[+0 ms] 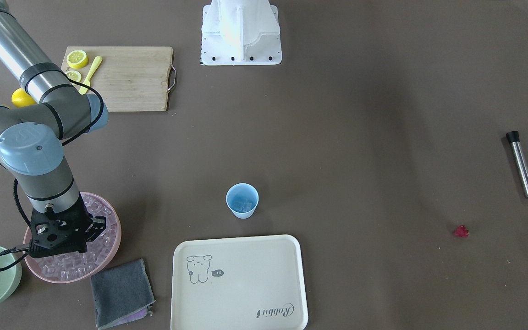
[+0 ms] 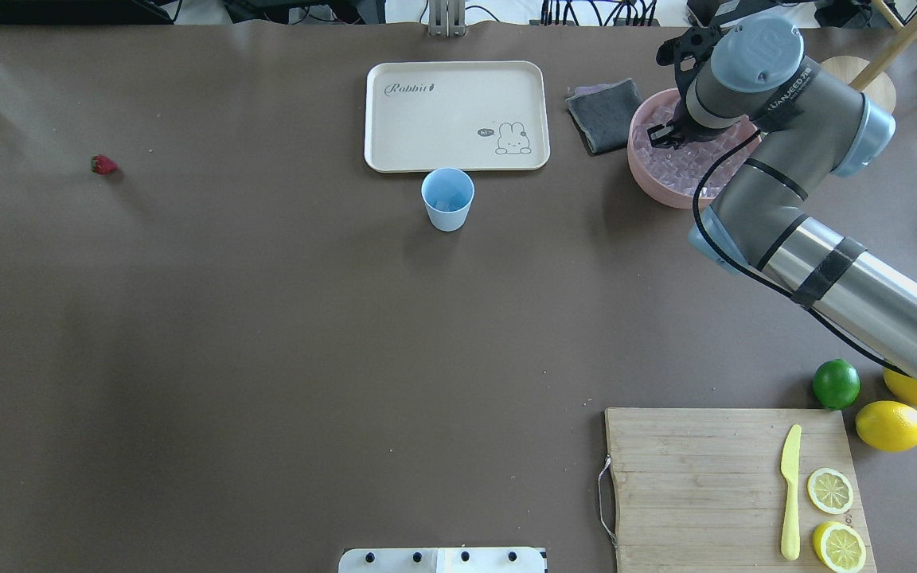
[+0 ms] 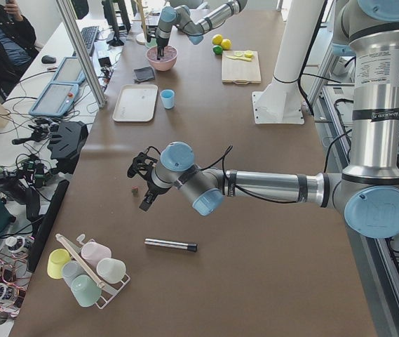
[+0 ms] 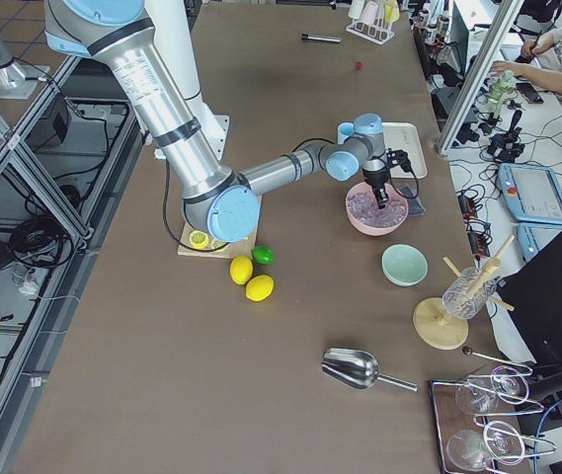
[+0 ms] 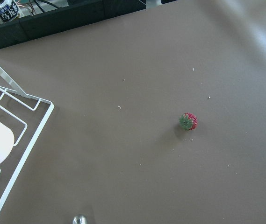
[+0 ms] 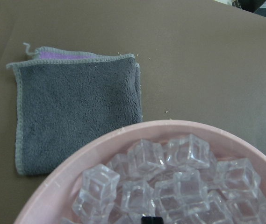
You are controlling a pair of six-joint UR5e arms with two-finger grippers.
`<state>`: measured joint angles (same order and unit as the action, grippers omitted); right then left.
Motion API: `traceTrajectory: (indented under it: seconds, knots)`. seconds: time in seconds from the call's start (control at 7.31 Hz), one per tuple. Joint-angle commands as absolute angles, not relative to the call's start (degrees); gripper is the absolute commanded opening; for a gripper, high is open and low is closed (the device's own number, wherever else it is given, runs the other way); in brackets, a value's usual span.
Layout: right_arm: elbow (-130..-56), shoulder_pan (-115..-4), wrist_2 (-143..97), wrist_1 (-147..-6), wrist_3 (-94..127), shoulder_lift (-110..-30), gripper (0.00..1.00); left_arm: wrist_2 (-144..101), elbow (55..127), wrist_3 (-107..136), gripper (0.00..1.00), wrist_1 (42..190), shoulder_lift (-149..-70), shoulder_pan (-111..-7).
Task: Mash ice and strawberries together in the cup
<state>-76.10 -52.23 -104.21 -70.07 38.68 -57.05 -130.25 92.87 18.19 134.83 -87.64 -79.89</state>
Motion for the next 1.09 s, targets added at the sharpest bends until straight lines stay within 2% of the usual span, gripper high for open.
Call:
traceTrajectory:
  seconds: [0.0, 0.96]
  knots:
    - [-76.3, -53.3, -104.4, -70.2, 40.5, -57.0, 0.98, -130.3, 92.9, 18.2, 0.98, 134.8, -87.7, -79.8]
    - [-76.0, -54.9, -104.4, -70.1, 50.8, -56.9, 1.00, -130.3, 92.6, 18.2, 0.98, 134.7, -87.8, -79.5]
